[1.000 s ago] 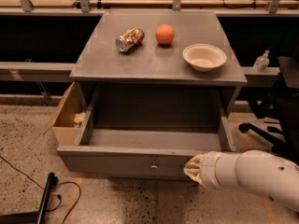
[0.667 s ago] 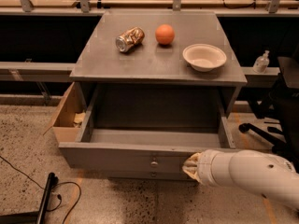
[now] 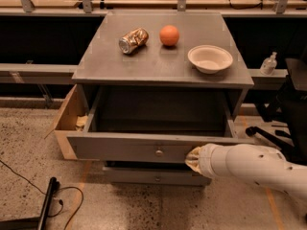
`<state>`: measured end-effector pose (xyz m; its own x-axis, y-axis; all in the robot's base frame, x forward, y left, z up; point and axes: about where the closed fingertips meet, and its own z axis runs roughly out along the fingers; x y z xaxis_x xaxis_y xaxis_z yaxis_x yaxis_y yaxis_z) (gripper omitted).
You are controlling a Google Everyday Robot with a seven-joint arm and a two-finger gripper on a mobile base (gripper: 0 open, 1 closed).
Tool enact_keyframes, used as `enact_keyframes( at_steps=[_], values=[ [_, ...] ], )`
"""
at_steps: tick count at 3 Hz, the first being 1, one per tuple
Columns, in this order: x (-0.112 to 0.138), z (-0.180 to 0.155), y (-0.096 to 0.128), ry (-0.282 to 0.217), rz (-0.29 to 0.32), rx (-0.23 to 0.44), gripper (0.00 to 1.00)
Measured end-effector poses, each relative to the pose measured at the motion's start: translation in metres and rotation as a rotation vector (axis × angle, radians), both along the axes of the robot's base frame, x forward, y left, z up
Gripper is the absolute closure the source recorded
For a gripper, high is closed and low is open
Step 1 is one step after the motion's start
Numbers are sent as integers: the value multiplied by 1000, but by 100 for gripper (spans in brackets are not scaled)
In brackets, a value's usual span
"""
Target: Close top drawer
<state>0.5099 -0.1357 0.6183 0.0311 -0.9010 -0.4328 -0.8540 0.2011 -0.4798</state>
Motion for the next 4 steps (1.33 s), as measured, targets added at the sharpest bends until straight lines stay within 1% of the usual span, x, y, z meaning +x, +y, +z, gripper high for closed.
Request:
enact_keyframes(
  at_steps=[1, 2, 4],
  values=[
    [24, -7, -4, -30, 19, -18, 100],
    [50, -13, -14, -68, 20, -47, 100],
    [88, -13, -33, -129, -2, -65, 100]
  ],
)
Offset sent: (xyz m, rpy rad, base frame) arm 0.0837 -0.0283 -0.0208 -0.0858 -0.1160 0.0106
